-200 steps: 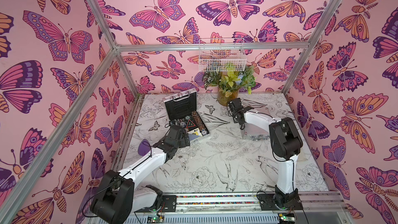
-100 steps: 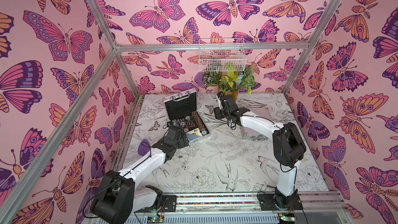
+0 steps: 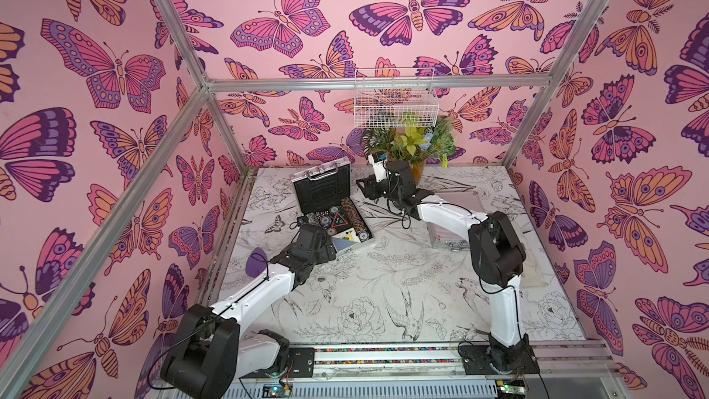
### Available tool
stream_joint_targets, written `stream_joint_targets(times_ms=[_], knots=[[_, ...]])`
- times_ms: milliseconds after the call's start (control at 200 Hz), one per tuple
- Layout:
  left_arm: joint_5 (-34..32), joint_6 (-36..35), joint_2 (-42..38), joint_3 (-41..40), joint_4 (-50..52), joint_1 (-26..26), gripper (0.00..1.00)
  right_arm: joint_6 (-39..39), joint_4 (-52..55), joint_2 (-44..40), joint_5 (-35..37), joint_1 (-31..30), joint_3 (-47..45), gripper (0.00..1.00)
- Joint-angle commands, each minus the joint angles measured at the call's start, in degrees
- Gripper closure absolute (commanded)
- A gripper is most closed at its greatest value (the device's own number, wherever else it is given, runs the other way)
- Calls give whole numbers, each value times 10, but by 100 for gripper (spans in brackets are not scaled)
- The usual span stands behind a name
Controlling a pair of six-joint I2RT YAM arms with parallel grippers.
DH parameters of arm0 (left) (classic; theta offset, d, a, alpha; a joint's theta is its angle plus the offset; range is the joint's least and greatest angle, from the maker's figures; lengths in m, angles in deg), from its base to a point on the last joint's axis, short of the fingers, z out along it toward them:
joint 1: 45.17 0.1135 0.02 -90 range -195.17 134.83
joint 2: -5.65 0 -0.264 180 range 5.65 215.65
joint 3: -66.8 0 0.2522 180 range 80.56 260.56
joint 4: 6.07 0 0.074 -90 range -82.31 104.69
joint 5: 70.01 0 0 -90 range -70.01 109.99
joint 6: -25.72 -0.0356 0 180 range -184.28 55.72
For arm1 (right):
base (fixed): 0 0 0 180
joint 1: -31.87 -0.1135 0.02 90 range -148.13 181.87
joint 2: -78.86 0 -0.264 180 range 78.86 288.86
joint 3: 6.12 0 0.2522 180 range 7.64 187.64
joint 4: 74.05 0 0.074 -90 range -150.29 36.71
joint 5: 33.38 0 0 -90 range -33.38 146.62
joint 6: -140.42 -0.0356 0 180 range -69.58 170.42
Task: Close the poker set cases
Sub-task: Close the lid of the poker set case.
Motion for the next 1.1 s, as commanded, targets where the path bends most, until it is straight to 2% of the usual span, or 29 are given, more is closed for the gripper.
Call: stream_joint_targets(times_ms=[0,546,791,1092], knots=[[7,-7,0,-4,5,3,0,4,-46,27,-17,-10,33,41],[30,-15,2,-4,9,3,0,37,-249,118,-30,-21,55,46],[35,-17,5,-5,14,3,0,48,-260,148,-32,-21,93,49],[33,-24,7,-3,15,3,0,52,-261,164,-33,-21,119,64]])
